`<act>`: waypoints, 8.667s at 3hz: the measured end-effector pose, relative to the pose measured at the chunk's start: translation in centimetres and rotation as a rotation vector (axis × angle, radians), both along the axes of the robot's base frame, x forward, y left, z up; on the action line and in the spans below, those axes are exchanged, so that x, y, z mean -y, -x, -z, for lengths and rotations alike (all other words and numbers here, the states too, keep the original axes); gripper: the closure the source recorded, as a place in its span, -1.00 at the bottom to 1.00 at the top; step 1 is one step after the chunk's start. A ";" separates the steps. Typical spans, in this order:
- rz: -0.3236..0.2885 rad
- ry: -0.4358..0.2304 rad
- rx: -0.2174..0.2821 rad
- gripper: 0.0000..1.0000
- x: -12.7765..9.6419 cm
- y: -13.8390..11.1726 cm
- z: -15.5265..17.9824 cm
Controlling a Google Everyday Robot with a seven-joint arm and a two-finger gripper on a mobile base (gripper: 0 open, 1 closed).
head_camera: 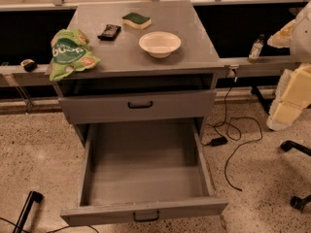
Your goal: Close middle drawer
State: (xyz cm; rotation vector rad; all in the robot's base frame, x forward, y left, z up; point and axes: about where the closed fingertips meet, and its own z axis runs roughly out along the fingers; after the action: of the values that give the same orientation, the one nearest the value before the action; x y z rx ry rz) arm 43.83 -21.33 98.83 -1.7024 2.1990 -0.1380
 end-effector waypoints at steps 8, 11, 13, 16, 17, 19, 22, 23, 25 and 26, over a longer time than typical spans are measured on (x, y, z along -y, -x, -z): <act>-0.258 -0.660 -0.011 -1.00 -17.1 0.4 25.5; -0.305 -0.661 -0.014 -1.00 -17.1 0.4 32.9; -0.391 -0.634 -0.073 -1.00 -17.3 1.7 44.7; -0.529 -0.517 -0.042 -0.95 -19.1 0.5 52.6; -0.566 -0.481 -0.045 -0.70 -19.4 0.3 54.5; -0.516 -0.461 -0.070 -0.38 -18.4 -1.1 56.2; -0.395 -0.421 -0.035 -0.24 -16.5 -6.9 55.2; -0.355 -0.412 -0.026 -0.20 -16.7 -10.3 55.0; -0.341 -0.494 0.013 -0.10 -16.7 -13.4 54.1; -0.382 -0.559 0.039 -0.08 -16.7 -11.3 52.2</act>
Offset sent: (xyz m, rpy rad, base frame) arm -0.0877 0.1573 -0.1721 0.0876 0.3291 0.2844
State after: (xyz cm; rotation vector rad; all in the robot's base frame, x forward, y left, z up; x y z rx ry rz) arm 55.10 -4.62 46.59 -1.7127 1.6277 0.4878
